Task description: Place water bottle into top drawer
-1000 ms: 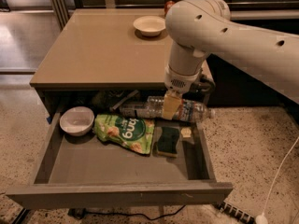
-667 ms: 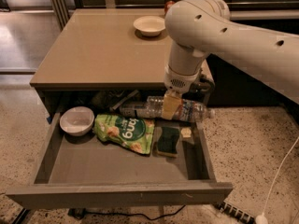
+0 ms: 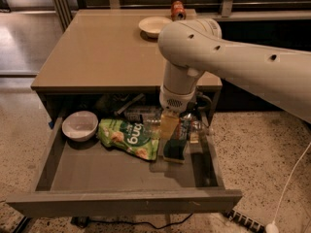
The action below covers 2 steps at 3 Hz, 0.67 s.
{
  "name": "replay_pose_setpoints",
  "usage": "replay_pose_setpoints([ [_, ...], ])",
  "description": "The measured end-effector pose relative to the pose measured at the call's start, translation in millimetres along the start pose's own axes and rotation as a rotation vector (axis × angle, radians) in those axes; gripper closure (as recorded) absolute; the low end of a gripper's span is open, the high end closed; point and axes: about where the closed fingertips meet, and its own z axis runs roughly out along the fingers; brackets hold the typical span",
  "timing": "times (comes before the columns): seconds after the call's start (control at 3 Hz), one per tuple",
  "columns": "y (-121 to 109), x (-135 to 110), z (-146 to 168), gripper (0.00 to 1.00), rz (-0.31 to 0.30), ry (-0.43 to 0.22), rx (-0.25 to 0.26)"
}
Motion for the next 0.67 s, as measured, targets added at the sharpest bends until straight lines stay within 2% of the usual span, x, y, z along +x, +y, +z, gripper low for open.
replay_pose_setpoints([
  [0.67,36,-23,38,1.00,-0.099,0.022,-0.075],
])
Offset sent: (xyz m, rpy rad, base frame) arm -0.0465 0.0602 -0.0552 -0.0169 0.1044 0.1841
